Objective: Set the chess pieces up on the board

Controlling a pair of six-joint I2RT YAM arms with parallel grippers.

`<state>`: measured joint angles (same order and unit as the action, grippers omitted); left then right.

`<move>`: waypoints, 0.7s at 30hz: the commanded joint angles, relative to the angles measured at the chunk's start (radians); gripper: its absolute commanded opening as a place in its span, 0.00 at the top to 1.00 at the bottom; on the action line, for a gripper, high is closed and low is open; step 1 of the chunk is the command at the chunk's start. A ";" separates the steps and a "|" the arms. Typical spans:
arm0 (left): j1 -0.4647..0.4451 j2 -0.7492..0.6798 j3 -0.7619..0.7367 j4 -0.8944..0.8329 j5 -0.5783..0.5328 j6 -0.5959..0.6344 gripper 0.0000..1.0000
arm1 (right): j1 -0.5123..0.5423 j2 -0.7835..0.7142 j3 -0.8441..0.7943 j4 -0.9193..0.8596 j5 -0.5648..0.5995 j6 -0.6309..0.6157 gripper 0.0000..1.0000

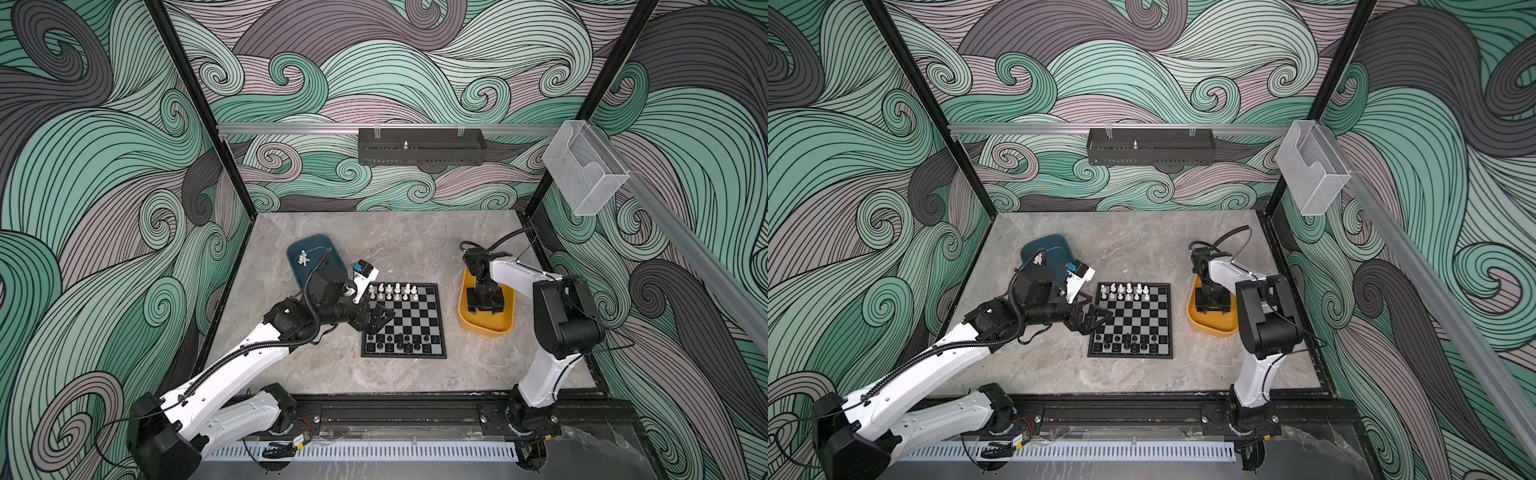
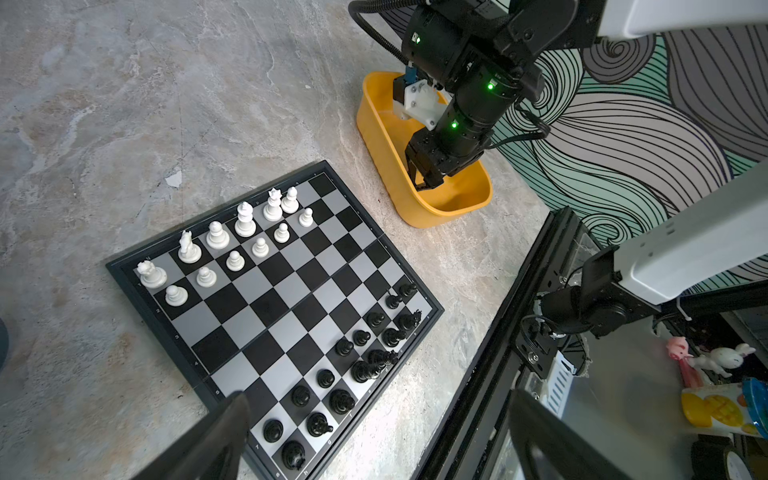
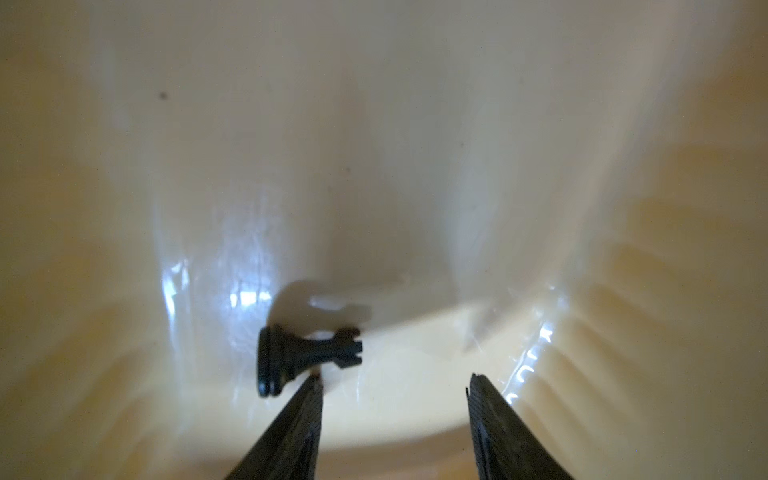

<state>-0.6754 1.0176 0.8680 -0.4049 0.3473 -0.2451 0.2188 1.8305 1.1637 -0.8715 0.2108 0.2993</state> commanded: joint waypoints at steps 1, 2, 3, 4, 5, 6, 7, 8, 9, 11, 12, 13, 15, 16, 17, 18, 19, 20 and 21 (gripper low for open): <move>0.002 0.001 0.003 0.003 -0.005 0.009 0.01 | -0.001 0.016 0.055 0.024 0.029 -0.016 0.37; 0.003 0.001 0.002 0.003 -0.005 0.009 0.01 | -0.001 0.026 0.066 0.028 0.024 -0.020 0.36; 0.002 0.001 0.002 0.002 -0.005 0.009 0.01 | 0.000 0.038 0.077 0.027 0.026 -0.024 0.35; 0.002 0.001 0.002 0.003 -0.003 0.009 0.01 | 0.000 0.050 0.088 0.027 0.035 -0.026 0.35; 0.002 0.001 0.002 0.002 -0.002 0.008 0.02 | -0.002 0.061 0.097 0.027 0.042 -0.028 0.35; 0.002 0.000 0.002 0.003 -0.002 0.008 0.02 | -0.005 0.073 0.109 0.026 0.044 -0.030 0.35; 0.003 0.000 0.002 0.004 -0.001 0.009 0.01 | -0.010 0.084 0.117 0.027 0.040 -0.031 0.37; 0.002 0.000 0.002 0.005 -0.002 0.009 0.01 | -0.013 0.090 0.122 0.026 0.037 -0.029 0.38; 0.002 -0.001 0.002 0.005 -0.001 0.008 0.02 | -0.018 0.096 0.129 0.027 0.028 -0.029 0.38; 0.002 0.001 0.002 0.005 -0.002 0.009 0.02 | -0.025 0.102 0.138 0.029 0.008 -0.028 0.38; 0.002 0.002 0.002 0.004 -0.001 0.009 0.01 | -0.028 0.108 0.143 0.030 -0.014 -0.028 0.39; 0.002 0.002 0.001 0.006 -0.001 0.008 0.02 | -0.034 0.113 0.148 0.037 -0.045 -0.025 0.39; 0.002 0.004 0.002 0.006 -0.001 0.007 0.01 | -0.042 0.115 0.148 0.054 -0.128 -0.017 0.42; 0.002 0.006 0.002 0.006 0.001 0.007 0.02 | -0.045 0.115 0.149 0.063 -0.156 -0.011 0.43; 0.002 0.007 0.002 0.006 0.001 0.007 0.02 | -0.049 0.114 0.148 0.073 -0.175 -0.009 0.44; 0.002 0.007 0.002 0.006 0.001 0.006 0.01 | -0.051 0.113 0.146 0.085 -0.186 -0.009 0.44; 0.003 0.007 0.002 0.006 0.001 0.006 0.01 | -0.054 0.115 0.148 0.090 -0.191 -0.009 0.45; 0.002 0.007 0.001 0.006 0.001 0.006 0.01 | -0.057 0.120 0.153 0.090 -0.196 -0.011 0.47; 0.002 0.007 0.000 0.006 0.001 0.007 0.01 | -0.061 0.125 0.158 0.091 -0.201 -0.014 0.48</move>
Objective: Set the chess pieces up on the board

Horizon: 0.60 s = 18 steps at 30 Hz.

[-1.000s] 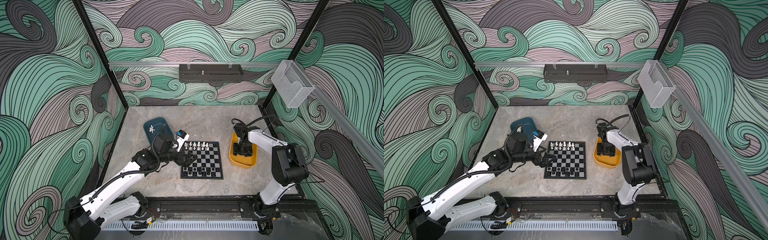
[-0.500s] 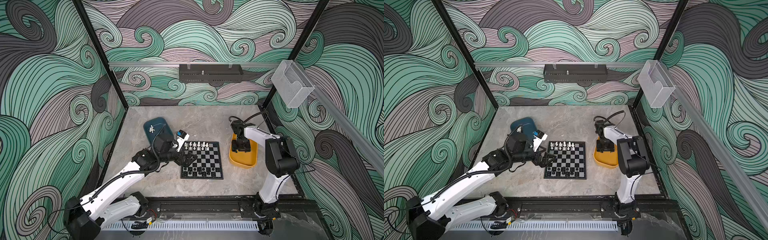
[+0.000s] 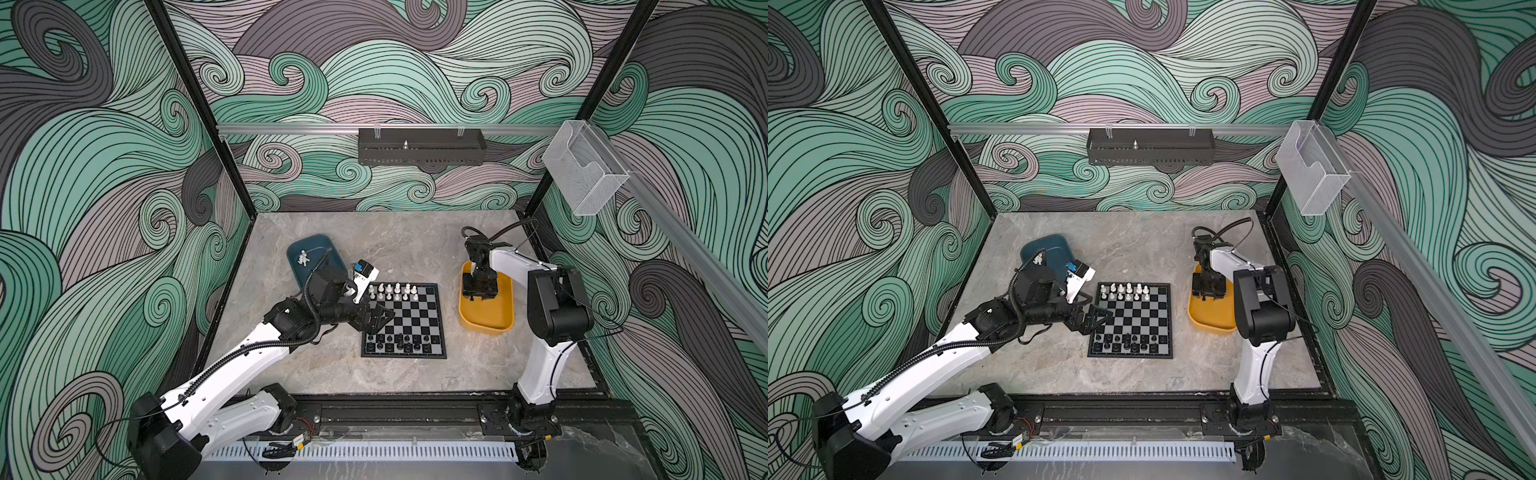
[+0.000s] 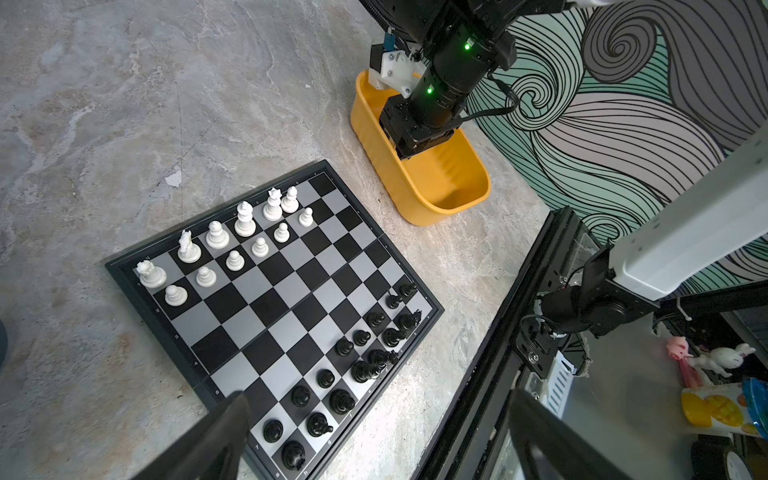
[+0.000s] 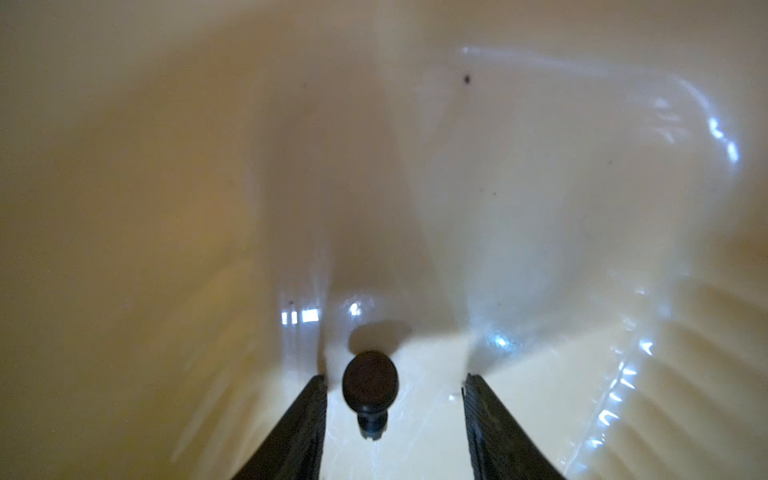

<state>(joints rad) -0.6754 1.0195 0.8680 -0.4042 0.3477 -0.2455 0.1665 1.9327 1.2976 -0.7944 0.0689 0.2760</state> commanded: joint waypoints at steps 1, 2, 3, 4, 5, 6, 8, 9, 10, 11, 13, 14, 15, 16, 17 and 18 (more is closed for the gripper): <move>0.002 0.005 0.001 0.005 0.001 0.007 0.01 | -0.011 0.028 0.028 0.013 -0.060 0.009 0.49; 0.003 0.005 0.001 0.004 0.001 0.007 0.02 | -0.013 0.032 0.030 0.014 -0.062 0.009 0.50; 0.002 0.005 0.001 0.005 -0.001 0.006 0.01 | -0.016 0.034 0.030 0.016 -0.068 0.012 0.51; 0.003 0.005 0.001 0.005 -0.001 0.006 0.01 | -0.018 0.037 0.033 0.018 -0.077 0.013 0.52; 0.003 0.005 0.001 0.005 -0.001 0.006 0.01 | -0.018 0.038 0.035 0.019 -0.080 0.015 0.53; 0.003 0.006 0.000 0.005 -0.001 0.005 0.02 | -0.019 0.041 0.037 0.022 -0.085 0.017 0.54; 0.003 0.007 0.001 0.006 -0.001 0.005 0.01 | -0.021 0.047 0.040 0.026 -0.095 0.017 0.55; 0.002 0.006 0.001 0.005 0.000 0.005 0.01 | -0.021 0.049 0.037 0.032 -0.102 0.017 0.57; 0.002 0.006 0.001 0.006 -0.001 0.005 0.01 | -0.022 0.052 0.038 0.040 -0.110 0.016 0.59; 0.003 0.005 0.001 0.006 0.000 0.005 0.02 | -0.021 0.055 0.038 0.043 -0.113 0.015 0.60; 0.003 0.006 0.002 0.007 0.000 0.005 0.01 | -0.021 0.060 0.040 0.042 -0.110 0.022 0.62; 0.002 0.005 0.001 0.006 0.001 0.005 0.01 | -0.021 0.060 0.039 0.042 -0.112 0.026 0.63; 0.003 0.004 0.001 0.007 0.001 0.005 0.02 | -0.021 0.058 0.037 0.043 -0.114 0.027 0.64; 0.003 0.002 0.001 0.006 0.000 0.005 0.01 | -0.021 0.055 0.032 0.049 -0.113 0.029 0.64; 0.002 0.002 0.000 0.006 -0.001 0.005 0.01 | -0.021 0.055 0.031 0.050 -0.113 0.028 0.65; 0.002 0.001 0.000 0.006 -0.001 0.005 0.02 | -0.021 0.056 0.032 0.053 -0.113 0.028 0.66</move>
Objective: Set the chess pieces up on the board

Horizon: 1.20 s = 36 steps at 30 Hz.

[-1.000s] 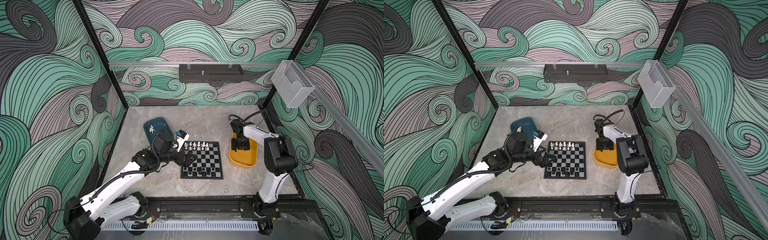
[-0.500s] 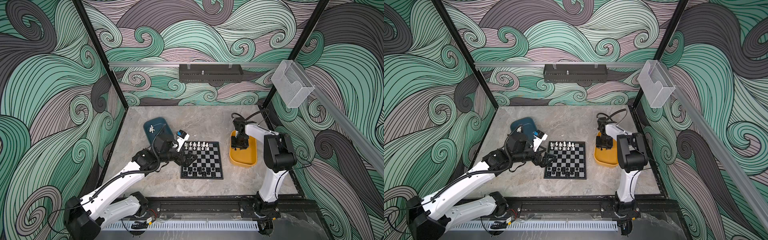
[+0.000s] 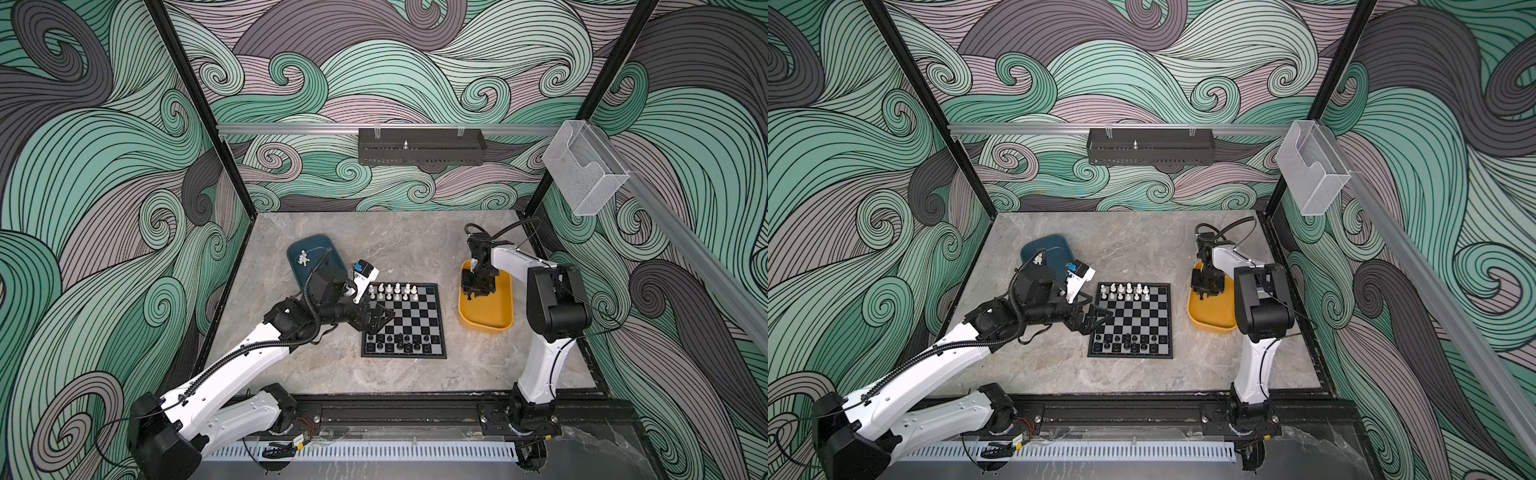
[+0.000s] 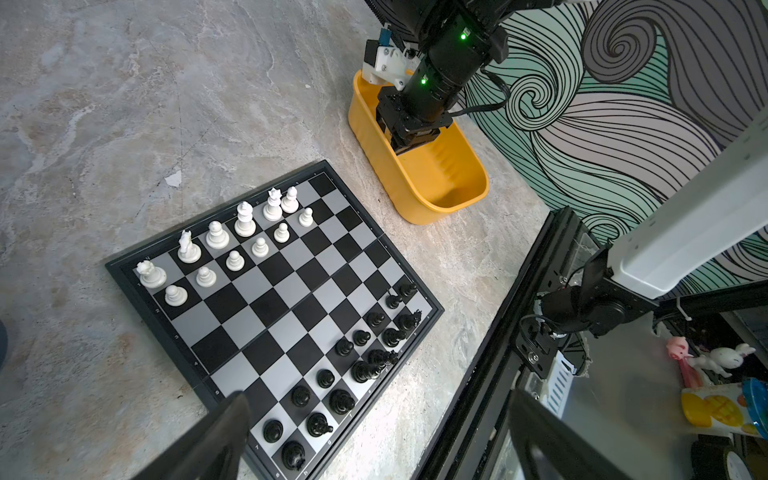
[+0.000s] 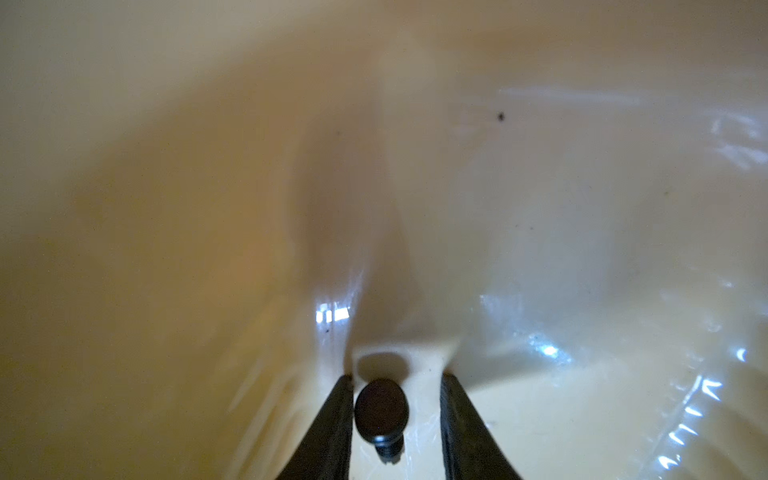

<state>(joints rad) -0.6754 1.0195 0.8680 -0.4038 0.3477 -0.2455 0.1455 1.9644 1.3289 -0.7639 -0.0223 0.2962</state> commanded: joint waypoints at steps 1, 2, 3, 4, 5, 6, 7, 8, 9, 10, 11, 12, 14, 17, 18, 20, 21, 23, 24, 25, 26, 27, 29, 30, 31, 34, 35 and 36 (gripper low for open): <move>0.002 0.002 0.000 0.007 0.001 0.003 0.02 | 0.000 0.027 0.000 0.023 -0.022 0.007 0.67; 0.003 0.002 0.001 0.007 0.000 0.004 0.01 | -0.002 0.028 0.001 0.024 -0.021 0.008 0.68; 0.002 0.001 0.000 0.007 0.000 0.003 0.01 | 0.000 0.029 0.001 0.027 -0.024 0.010 0.69; 0.003 0.001 0.000 0.008 0.001 0.003 0.01 | 0.000 0.028 -0.001 0.034 -0.029 0.013 0.70; 0.002 -0.001 0.001 0.008 0.001 0.003 0.01 | 0.000 0.027 -0.002 0.037 -0.034 0.018 0.71; 0.002 -0.001 0.000 0.008 0.001 0.003 0.01 | 0.000 0.027 -0.003 0.043 -0.036 0.023 0.72; 0.002 -0.001 0.000 0.009 0.001 0.002 0.01 | -0.001 0.027 -0.002 0.044 -0.038 0.030 0.74; 0.002 -0.002 0.000 0.010 0.001 0.000 0.02 | 0.001 0.027 -0.001 0.045 -0.039 0.034 0.74; 0.002 -0.002 0.001 0.009 0.001 0.000 0.01 | -0.001 0.025 -0.002 0.044 -0.044 0.039 0.75; 0.003 -0.002 0.002 0.010 0.001 -0.002 0.01 | -0.001 0.024 -0.004 0.044 -0.045 0.046 0.77; 0.003 -0.002 0.001 0.011 -0.001 -0.003 0.01 | -0.003 0.019 -0.006 0.044 -0.046 0.052 0.78; 0.002 -0.004 0.001 0.011 -0.001 -0.007 0.01 | -0.005 0.015 -0.012 0.047 -0.056 0.060 0.80; 0.003 -0.004 -0.001 0.021 -0.004 -0.016 0.01 | -0.016 -0.002 -0.026 0.050 -0.073 0.086 0.86; 0.003 -0.008 -0.011 0.060 -0.016 -0.052 0.01 | -0.051 -0.058 -0.061 0.051 -0.116 0.152 0.92; 0.003 -0.010 -0.018 0.086 -0.013 -0.072 0.01 | -0.069 -0.091 -0.080 0.055 -0.137 0.181 0.96; 0.003 -0.008 -0.039 0.160 0.003 -0.106 0.02 | -0.101 -0.184 -0.136 0.079 -0.174 0.245 0.98; 0.003 -0.002 -0.053 0.213 0.016 -0.134 0.03 | -0.116 -0.240 -0.160 0.088 -0.192 0.275 0.98; 0.000 0.024 -0.078 0.325 0.059 -0.188 0.03 | -0.146 -0.333 -0.190 0.089 -0.242 0.325 0.98; -0.001 0.048 -0.094 0.408 0.091 -0.214 0.04 | -0.160 -0.390 -0.208 0.095 -0.281 0.358 0.98; -0.008 0.078 -0.107 0.489 0.104 -0.245 0.05 | -0.173 -0.440 -0.228 0.102 -0.325 0.395 0.98; -0.019 0.105 -0.115 0.553 0.101 -0.263 0.06 | -0.179 -0.480 -0.243 0.113 -0.368 0.430 0.98; -0.034 0.136 -0.120 0.624 0.092 -0.265 0.06 | -0.184 -0.524 -0.265 0.127 -0.418 0.476 0.98; -0.069 0.201 -0.115 0.735 0.062 -0.250 0.10 | -0.184 -0.619 -0.325 0.199 -0.518 0.594 0.97; -0.088 0.234 -0.104 0.778 0.045 -0.233 0.10 | -0.180 -0.664 -0.365 0.256 -0.569 0.670 0.97; -0.103 0.270 -0.091 0.814 0.037 -0.214 0.11 | -0.175 -0.695 -0.403 0.310 -0.611 0.748 0.97; -0.144 0.375 -0.020 0.871 0.030 -0.165 0.16 | -0.139 -0.811 -0.514 0.477 -0.666 0.964 0.97; -0.158 0.410 0.007 0.885 0.031 -0.153 0.17 | -0.119 -0.845 -0.530 0.487 -0.662 1.005 0.97; -0.171 0.450 0.037 0.886 0.031 -0.140 0.18 | -0.099 -0.875 -0.543 0.492 -0.657 1.039 0.96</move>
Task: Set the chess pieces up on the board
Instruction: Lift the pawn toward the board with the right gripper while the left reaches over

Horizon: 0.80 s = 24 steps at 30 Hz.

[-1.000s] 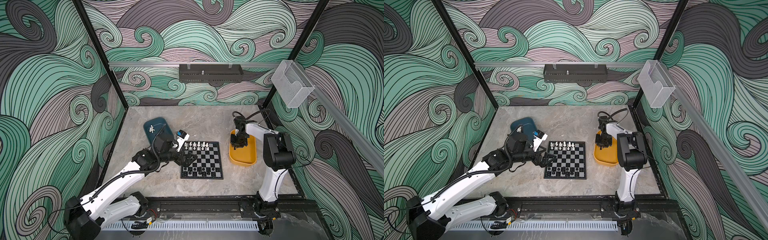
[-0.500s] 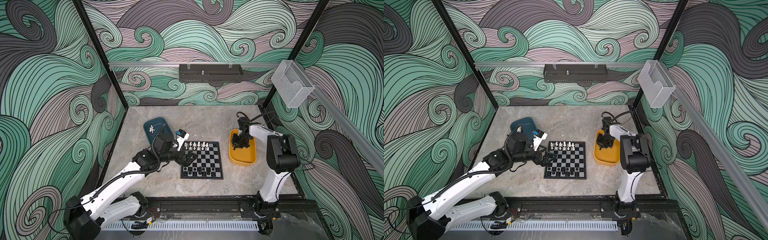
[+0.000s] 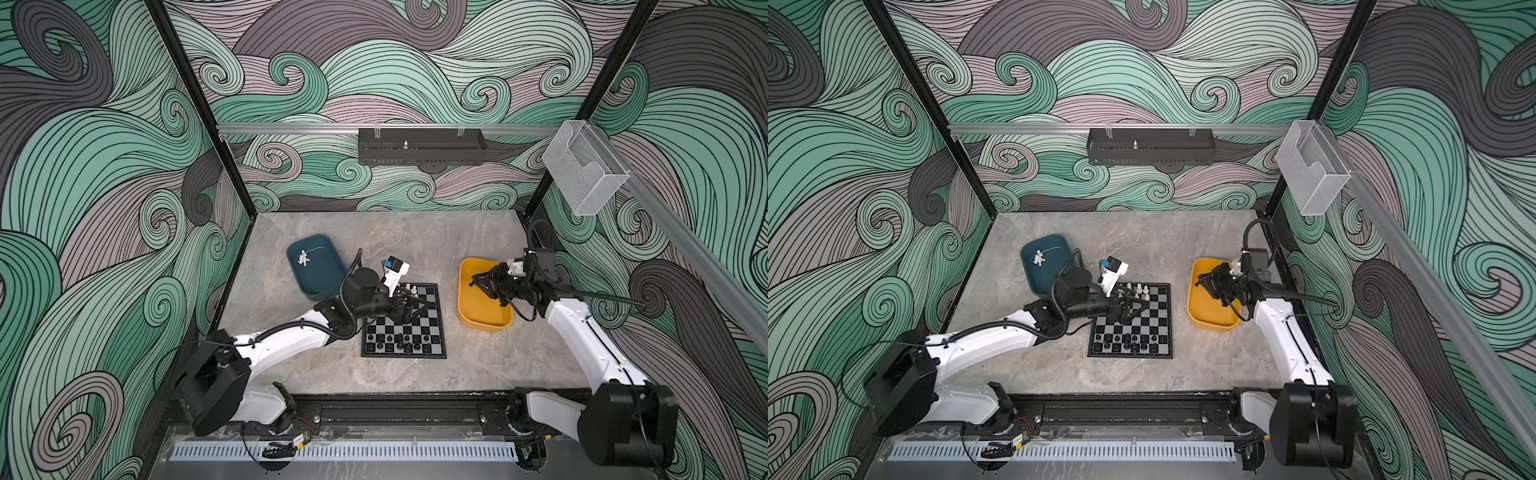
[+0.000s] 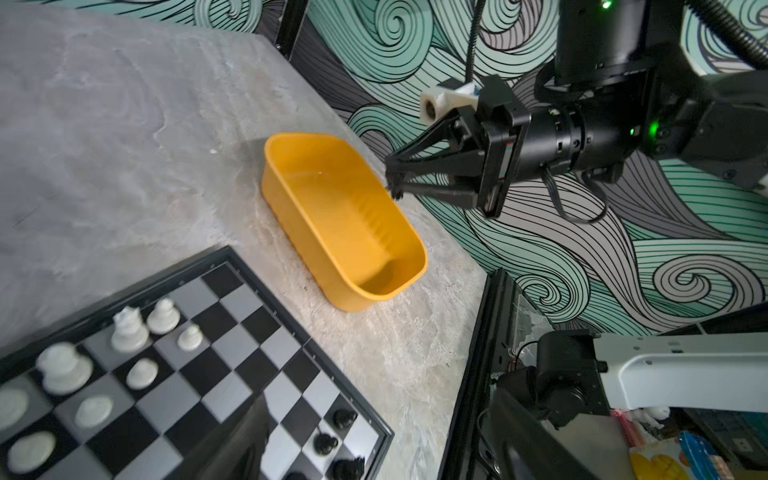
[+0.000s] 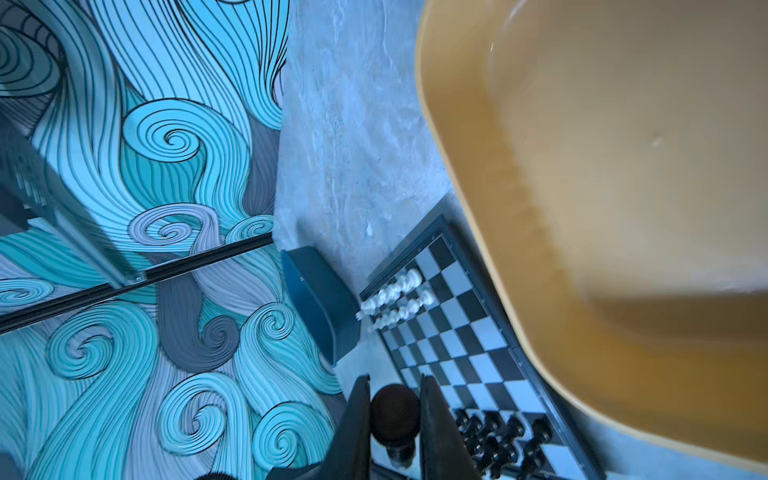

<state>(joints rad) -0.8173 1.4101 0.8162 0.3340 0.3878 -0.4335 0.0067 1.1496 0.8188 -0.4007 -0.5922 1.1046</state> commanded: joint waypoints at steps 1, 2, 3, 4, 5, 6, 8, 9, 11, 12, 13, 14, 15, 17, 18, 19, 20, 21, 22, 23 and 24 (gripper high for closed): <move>-0.043 0.085 0.117 0.140 -0.015 0.058 0.19 | 0.055 -0.083 -0.047 0.142 -0.086 0.263 0.95; -0.054 0.114 0.152 0.124 -0.022 0.068 0.21 | 0.073 -0.106 -0.073 0.179 -0.089 0.319 0.95; -0.062 0.135 0.177 0.116 -0.021 0.074 0.22 | 0.087 -0.125 -0.096 0.221 -0.091 0.362 0.95; -0.070 0.159 0.203 0.113 -0.020 0.074 0.23 | 0.099 -0.146 -0.119 0.260 -0.090 0.413 0.95; -0.075 0.181 0.222 0.114 -0.017 0.071 0.25 | 0.111 -0.161 -0.133 0.279 -0.087 0.443 0.95; -0.079 0.194 0.236 0.118 -0.015 0.069 0.26 | 0.117 -0.172 -0.136 0.284 -0.088 0.458 0.94; -0.084 0.216 0.257 0.119 -0.020 0.058 0.30 | 0.128 -0.190 -0.139 0.284 -0.093 0.477 0.93; -0.085 0.222 0.263 0.121 -0.021 0.055 0.31 | 0.133 -0.197 -0.142 0.293 -0.097 0.489 0.93; -0.086 0.231 0.275 0.123 -0.023 0.050 0.34 | 0.140 -0.214 -0.152 0.310 -0.098 0.514 0.93; -0.086 0.234 0.280 0.122 -0.023 0.050 0.35 | 0.142 -0.221 -0.154 0.310 -0.097 0.519 0.93; -0.086 0.236 0.286 0.115 -0.023 0.050 0.36 | 0.141 -0.227 -0.159 0.314 -0.097 0.525 0.93; -0.086 0.240 0.293 0.107 -0.026 0.048 0.38 | 0.143 -0.229 -0.164 0.329 -0.098 0.535 0.93; -0.085 0.245 0.302 0.097 -0.024 0.048 0.40 | 0.143 -0.228 -0.170 0.346 -0.100 0.546 0.92; -0.086 0.253 0.314 0.088 -0.024 0.042 0.44 | 0.152 -0.232 -0.170 0.358 -0.102 0.553 0.92; -0.084 0.254 0.317 0.088 -0.024 0.041 0.45 | 0.154 -0.233 -0.169 0.357 -0.102 0.552 0.92; -0.085 0.256 0.322 0.087 -0.025 0.040 0.48 | 0.156 -0.236 -0.170 0.357 -0.098 0.556 0.92; -0.084 0.260 0.326 0.085 -0.026 0.038 0.50 | 0.157 -0.237 -0.171 0.363 -0.099 0.559 0.92; -0.084 0.263 0.331 0.084 -0.027 0.036 0.52 | 0.157 -0.238 -0.171 0.367 -0.099 0.561 0.92; -0.084 0.267 0.335 0.082 -0.029 0.033 0.55 | 0.159 -0.240 -0.171 0.367 -0.099 0.562 0.92; -0.084 0.272 0.340 0.083 -0.029 0.027 0.60 | 0.160 -0.242 -0.173 0.368 -0.099 0.564 0.92; -0.084 0.275 0.344 0.082 -0.028 0.023 0.64 | 0.161 -0.245 -0.176 0.372 -0.097 0.567 0.92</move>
<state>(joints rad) -0.8997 1.6619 1.1149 0.4122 0.3664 -0.3981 0.1600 0.9218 0.6537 -0.0650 -0.6823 1.6505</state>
